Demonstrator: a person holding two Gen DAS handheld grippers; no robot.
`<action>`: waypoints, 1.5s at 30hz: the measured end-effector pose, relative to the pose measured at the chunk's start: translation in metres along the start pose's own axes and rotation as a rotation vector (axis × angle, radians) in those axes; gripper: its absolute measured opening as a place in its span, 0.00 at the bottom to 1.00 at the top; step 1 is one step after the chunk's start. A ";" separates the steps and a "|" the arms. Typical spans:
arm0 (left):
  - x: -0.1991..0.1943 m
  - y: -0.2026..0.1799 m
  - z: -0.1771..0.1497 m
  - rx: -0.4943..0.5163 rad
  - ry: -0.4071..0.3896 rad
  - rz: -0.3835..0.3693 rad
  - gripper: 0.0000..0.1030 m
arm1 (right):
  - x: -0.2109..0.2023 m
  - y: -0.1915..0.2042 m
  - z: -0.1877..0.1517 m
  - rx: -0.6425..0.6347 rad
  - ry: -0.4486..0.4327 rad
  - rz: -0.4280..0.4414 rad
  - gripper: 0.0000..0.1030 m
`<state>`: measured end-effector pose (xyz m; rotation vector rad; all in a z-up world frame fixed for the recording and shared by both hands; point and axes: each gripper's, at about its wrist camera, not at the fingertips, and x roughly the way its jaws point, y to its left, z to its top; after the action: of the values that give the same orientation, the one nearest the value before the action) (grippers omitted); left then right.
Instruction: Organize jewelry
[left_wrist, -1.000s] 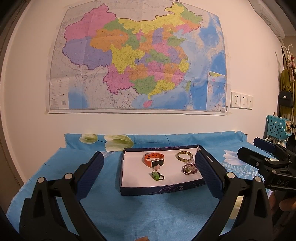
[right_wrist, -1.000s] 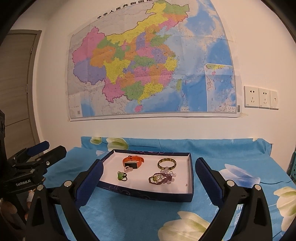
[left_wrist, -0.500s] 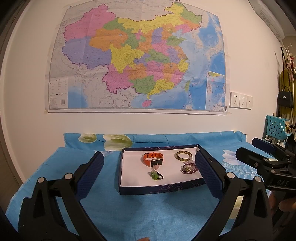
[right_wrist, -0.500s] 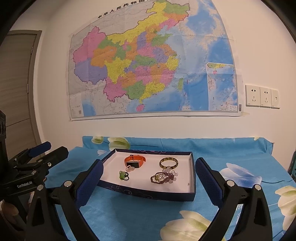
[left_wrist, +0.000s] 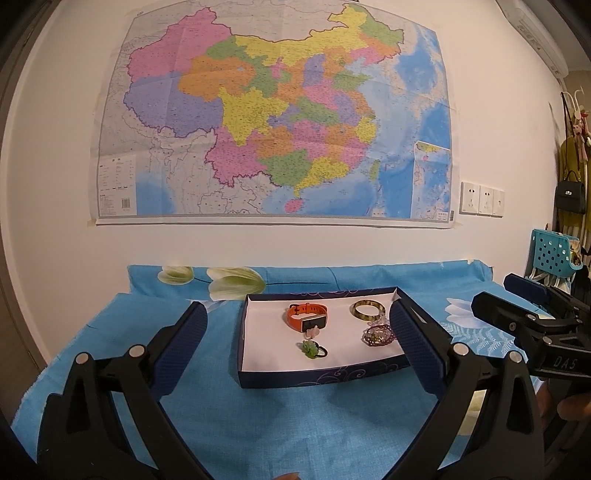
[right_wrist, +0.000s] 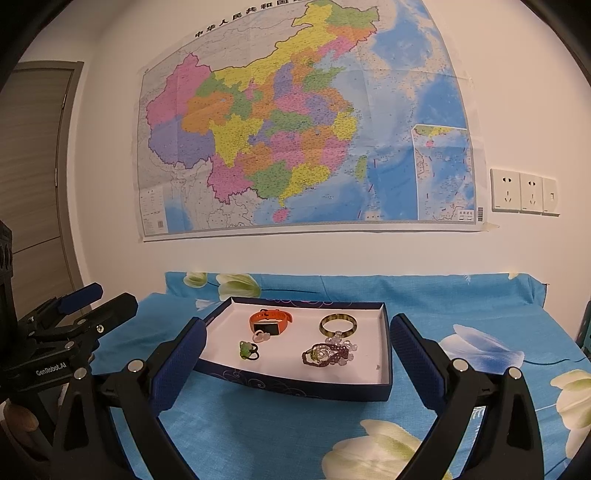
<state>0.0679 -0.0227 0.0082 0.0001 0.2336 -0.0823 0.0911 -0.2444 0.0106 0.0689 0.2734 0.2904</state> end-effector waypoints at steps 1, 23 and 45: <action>0.000 0.000 0.000 -0.001 0.000 -0.001 0.95 | 0.000 0.000 0.000 0.001 0.000 0.002 0.93; 0.000 -0.001 -0.001 -0.002 -0.004 0.001 0.95 | -0.001 0.000 0.000 0.001 -0.002 0.001 0.93; -0.003 0.002 0.001 -0.004 -0.009 0.002 0.95 | -0.004 0.001 0.000 0.001 -0.011 0.004 0.93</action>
<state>0.0653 -0.0201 0.0098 -0.0040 0.2249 -0.0798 0.0874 -0.2443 0.0119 0.0724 0.2630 0.2937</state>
